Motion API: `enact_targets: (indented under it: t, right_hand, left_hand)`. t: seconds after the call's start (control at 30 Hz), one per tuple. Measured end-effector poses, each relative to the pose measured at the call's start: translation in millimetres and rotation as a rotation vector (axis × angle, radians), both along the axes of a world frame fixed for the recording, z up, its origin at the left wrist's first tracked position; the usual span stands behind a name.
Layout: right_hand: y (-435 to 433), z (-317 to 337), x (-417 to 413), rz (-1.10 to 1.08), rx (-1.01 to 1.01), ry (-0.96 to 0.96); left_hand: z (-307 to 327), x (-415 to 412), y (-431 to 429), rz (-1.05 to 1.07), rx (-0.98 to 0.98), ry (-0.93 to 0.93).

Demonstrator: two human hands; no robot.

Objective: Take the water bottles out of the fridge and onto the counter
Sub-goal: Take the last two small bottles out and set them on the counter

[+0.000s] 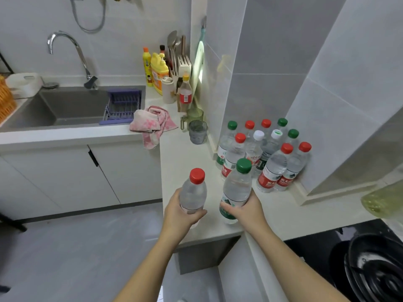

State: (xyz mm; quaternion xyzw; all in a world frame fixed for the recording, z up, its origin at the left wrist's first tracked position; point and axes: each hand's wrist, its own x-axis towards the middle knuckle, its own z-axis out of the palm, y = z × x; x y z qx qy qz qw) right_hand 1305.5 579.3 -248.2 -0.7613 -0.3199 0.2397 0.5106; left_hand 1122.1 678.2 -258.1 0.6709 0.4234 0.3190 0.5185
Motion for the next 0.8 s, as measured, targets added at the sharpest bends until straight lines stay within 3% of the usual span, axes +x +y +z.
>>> enact_targets:
  t: [0.43, 0.8]
  right_hand:
    - [52, -33, 21, -0.125, -0.013, -0.002]
    - [55, -52, 35, -0.092, -0.024, 0.049]
  left_hand:
    - [-36, 40, 62, -0.083, -0.06, 0.039]
    - [-48, 46, 67, -0.008, -0.077, 0.014]
